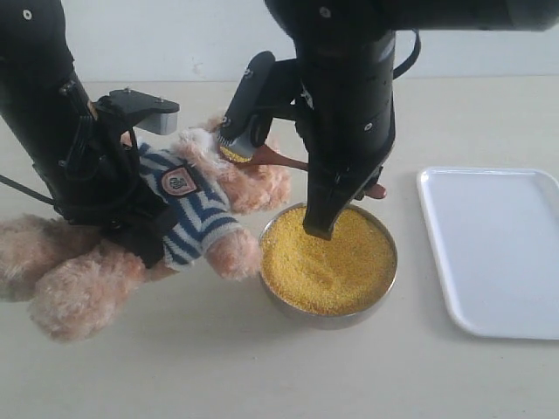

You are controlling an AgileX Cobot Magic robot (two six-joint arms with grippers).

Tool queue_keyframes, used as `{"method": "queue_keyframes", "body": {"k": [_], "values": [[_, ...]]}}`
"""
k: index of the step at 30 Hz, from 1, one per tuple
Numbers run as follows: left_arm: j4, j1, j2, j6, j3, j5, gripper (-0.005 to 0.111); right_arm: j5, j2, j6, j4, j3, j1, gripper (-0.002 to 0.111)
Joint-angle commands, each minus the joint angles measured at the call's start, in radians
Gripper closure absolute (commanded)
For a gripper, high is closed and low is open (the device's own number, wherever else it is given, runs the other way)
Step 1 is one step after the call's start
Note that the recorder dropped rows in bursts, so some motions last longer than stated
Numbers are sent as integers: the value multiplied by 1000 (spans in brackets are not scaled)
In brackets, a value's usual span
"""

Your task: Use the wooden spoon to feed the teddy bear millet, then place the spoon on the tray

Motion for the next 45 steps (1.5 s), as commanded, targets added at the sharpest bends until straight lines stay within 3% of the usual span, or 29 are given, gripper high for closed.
{"method": "queue_keyframes", "body": {"k": [1, 6, 11, 34, 45], "values": [[-13, -4, -5, 7, 1, -2, 103, 1, 10, 71, -136, -5, 15, 109], [-13, -4, -5, 7, 1, -2, 103, 1, 18, 76, -175, -5, 38, 109], [-14, -4, -5, 7, 1, 0, 103, 1, 45, 120, -353, -5, 122, 109], [-10, -2, -5, 14, 1, 5, 103, 1, 64, 127, -480, -5, 122, 109], [5, -2, -5, 14, -4, 10, 103, 1, 62, 138, -546, 86, 122, 109]]}}
